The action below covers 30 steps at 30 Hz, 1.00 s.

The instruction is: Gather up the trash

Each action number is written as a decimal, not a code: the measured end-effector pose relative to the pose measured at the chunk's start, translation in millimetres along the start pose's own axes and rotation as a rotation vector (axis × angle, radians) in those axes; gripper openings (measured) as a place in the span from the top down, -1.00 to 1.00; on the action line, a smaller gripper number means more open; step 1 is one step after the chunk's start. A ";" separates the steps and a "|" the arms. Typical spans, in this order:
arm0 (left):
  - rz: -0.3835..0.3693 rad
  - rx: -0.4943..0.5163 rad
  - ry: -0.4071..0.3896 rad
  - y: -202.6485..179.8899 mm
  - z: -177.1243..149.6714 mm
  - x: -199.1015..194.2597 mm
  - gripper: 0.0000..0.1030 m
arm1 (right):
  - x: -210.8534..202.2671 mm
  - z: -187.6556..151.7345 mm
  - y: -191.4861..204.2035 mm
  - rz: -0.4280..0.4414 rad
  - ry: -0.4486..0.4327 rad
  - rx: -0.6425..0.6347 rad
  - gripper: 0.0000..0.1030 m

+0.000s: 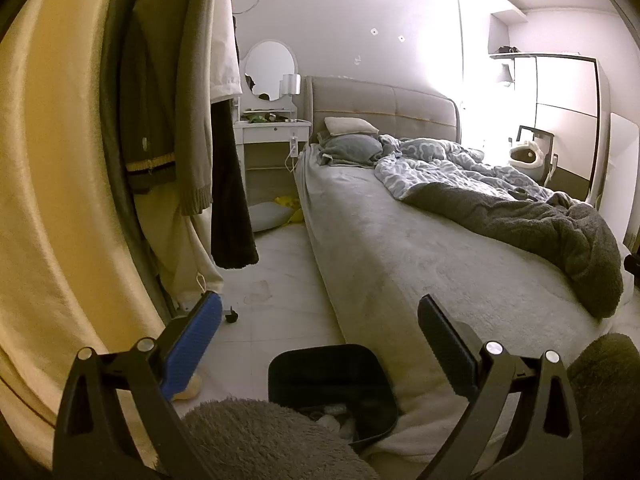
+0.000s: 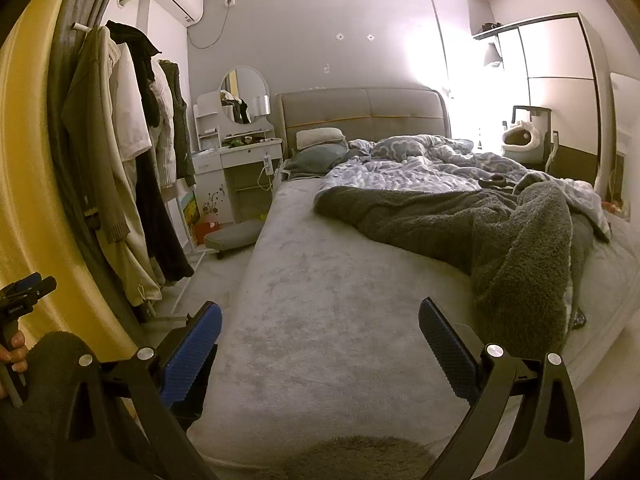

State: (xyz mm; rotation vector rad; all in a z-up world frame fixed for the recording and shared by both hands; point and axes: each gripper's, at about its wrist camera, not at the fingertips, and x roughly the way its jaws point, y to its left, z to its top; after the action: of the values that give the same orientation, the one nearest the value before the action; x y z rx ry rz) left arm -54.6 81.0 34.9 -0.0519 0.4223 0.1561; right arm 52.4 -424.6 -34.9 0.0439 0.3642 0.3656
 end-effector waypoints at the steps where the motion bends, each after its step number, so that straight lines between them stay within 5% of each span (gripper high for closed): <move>1: -0.001 0.000 0.000 -0.2 0.0 0.0 -0.94 | -0.2 -0.1 0.2 0.000 0.000 0.001 -0.94; 30: 0.001 0.008 0.003 -2.5 -1.1 -0.2 -0.94 | -0.7 0.1 0.2 0.000 0.002 0.002 -0.94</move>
State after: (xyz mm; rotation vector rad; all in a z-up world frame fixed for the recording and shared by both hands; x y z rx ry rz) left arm -54.8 78.4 34.0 -0.0440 0.4261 0.1551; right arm 51.8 -424.7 -34.6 0.0452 0.3666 0.3652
